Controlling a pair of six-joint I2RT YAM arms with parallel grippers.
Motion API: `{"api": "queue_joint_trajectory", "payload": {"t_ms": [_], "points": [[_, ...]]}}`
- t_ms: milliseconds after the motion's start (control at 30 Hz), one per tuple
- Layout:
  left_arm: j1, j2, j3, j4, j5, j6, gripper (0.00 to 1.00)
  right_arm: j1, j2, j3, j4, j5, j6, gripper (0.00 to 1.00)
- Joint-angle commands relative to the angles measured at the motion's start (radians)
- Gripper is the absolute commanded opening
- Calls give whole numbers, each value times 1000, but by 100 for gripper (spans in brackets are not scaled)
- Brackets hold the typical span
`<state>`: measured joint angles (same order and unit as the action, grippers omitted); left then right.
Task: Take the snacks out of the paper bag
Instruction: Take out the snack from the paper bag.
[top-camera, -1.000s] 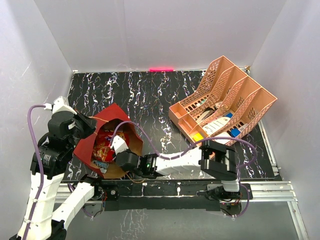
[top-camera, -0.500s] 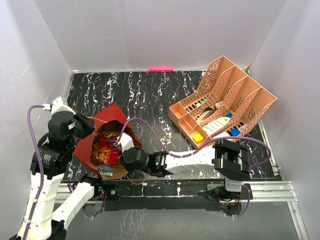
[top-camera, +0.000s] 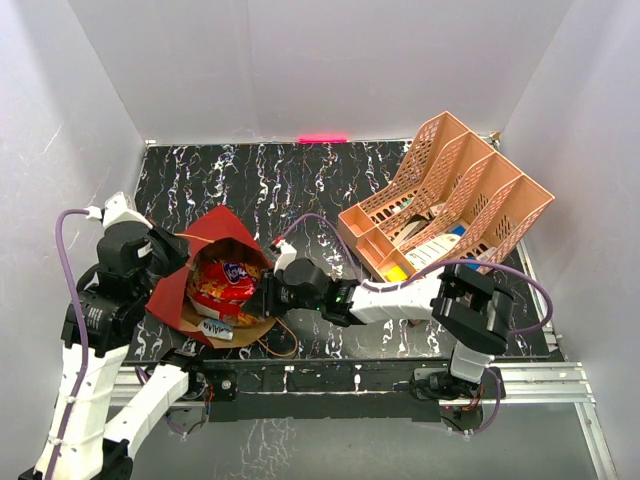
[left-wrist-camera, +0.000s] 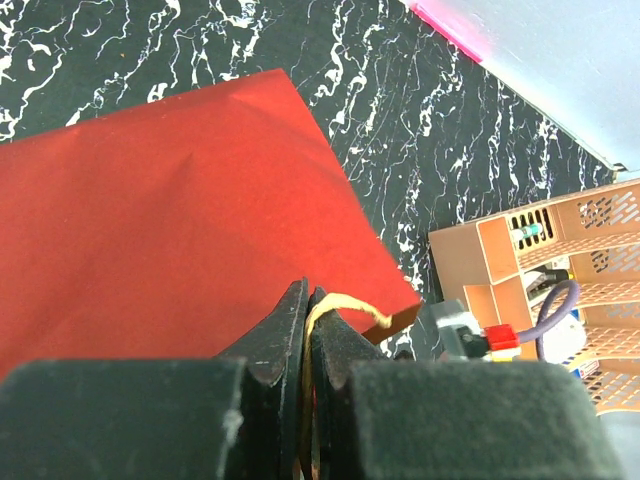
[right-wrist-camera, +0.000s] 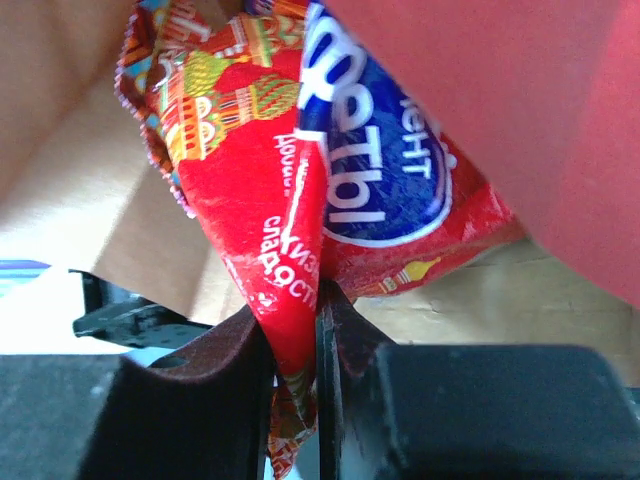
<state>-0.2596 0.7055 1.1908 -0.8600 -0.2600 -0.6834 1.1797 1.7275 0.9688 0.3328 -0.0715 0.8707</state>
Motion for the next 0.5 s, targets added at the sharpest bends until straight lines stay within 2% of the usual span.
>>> {"api": "queue_joint_trajectory", "payload": {"t_ms": [0,100,233,467], "points": [[-3,17,10,4,-38,11,0,-34,-124,-10,319,-132,225,7],[-4,21,17,-1,-47,8,0,-59,-143,-21,379,-176,287,7],[-3,16,17,4,-61,9,0,-65,-196,-15,368,-181,289,7],[-4,19,32,2,-90,18,0,-68,-337,22,183,-188,123,7]]}}
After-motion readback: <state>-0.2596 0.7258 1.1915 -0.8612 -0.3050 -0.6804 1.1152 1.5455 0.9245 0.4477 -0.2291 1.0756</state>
